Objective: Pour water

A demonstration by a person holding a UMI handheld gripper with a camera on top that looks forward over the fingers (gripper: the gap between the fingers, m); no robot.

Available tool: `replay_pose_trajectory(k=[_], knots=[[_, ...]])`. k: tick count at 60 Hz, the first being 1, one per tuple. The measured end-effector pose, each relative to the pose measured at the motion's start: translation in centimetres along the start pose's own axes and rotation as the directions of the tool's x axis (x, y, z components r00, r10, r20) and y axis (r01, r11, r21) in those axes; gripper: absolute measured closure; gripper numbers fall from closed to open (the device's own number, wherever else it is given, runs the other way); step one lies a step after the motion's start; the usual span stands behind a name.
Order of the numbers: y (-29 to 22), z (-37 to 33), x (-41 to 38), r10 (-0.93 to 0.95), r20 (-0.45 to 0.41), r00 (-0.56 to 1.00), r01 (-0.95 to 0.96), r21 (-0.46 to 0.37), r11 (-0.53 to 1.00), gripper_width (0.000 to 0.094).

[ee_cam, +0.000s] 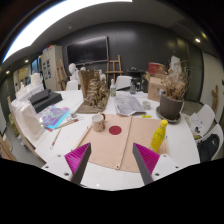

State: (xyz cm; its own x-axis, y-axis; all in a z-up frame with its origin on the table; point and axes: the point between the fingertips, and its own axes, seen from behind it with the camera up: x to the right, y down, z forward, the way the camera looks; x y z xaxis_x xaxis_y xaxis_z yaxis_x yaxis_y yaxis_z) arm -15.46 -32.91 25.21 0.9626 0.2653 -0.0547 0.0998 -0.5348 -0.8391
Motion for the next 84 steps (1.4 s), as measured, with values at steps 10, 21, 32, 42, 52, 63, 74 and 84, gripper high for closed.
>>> replay_pose_trajectory(k=[10,21,32,42,52,63,74,84], knots=[[2.0,2.5,5.9,0.028,-0.085,0.996,-0.027,0.015,1.000,0.0078],[6.2,6.9,15.4,0.068,-0.219,0.973,-0.061,0.039,0.997,0.0070],[7.7,12.3,22.2,0.074,-0.293,0.953,-0.045,0.105,0.993,0.0080],[7.4,18.6,24.5,0.076,-0.292,0.953,-0.034,0.145,0.989,0.0079],[7.4,22.7,25.8,0.114,-0.305,0.945,-0.066,0.166,0.984,0.0261],[6.4,23.6,26.0,0.091,-0.359,0.929,-0.019,0.200,0.980,0.0556],[4.8,22.8,25.8,0.003,-0.484,0.875,0.085,0.160,0.983,0.0692],[-2.3,21.6,23.6,-0.150,-0.586,0.797,0.255,0.101,0.962,0.0691]])
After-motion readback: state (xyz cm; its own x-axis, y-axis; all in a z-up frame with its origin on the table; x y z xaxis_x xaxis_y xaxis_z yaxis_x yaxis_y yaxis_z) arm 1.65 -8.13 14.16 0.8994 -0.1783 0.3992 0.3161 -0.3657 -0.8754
